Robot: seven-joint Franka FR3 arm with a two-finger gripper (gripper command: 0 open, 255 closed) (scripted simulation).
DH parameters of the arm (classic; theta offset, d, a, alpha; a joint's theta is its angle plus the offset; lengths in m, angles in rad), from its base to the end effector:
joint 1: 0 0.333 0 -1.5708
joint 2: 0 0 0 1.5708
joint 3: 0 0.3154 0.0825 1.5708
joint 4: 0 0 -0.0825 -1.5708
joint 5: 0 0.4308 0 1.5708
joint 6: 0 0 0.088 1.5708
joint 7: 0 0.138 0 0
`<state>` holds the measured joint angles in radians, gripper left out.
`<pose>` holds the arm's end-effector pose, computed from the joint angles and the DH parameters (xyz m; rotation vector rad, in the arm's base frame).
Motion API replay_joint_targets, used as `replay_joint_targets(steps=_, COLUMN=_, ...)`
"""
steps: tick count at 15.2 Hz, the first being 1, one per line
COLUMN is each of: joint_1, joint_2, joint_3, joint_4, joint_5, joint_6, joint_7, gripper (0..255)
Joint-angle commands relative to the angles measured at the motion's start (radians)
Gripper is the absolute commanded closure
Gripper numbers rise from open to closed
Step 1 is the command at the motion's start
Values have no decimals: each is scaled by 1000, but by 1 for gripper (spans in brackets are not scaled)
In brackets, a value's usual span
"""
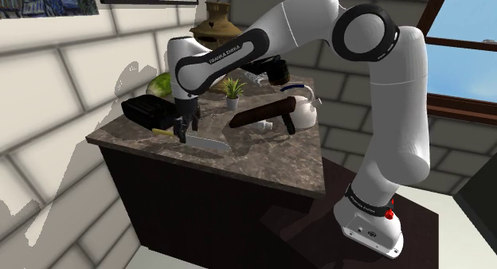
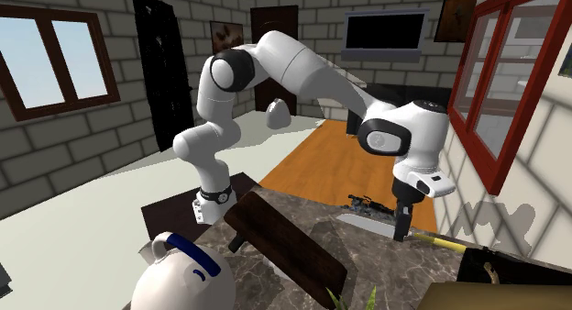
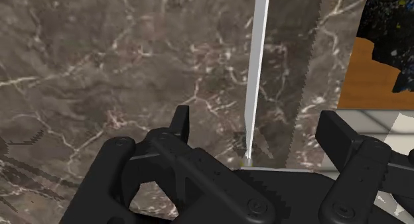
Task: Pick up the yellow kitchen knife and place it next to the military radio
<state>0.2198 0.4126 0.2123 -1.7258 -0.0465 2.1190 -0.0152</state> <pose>0.6364 0.2803 0.2928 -3.0195 -0.6988 0.0292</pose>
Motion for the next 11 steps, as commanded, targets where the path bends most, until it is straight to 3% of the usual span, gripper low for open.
replay_joint_targets(steps=1, joint_1=-3, joint_2=-22, joint_3=2, joint_4=18, joint_5=5, joint_6=-40, joint_7=-4, gripper=0)
replay_joint_targets(steps=3, joint_1=-5, joint_2=-43, joint_3=4, joint_4=50, joint_5=10, joint_6=-92, joint_7=-7, gripper=0)
replay_joint_targets(steps=11, joint_1=-5, joint_2=-43, joint_3=4, joint_4=50, joint_5=10, joint_6=-92, joint_7=-7, gripper=0)
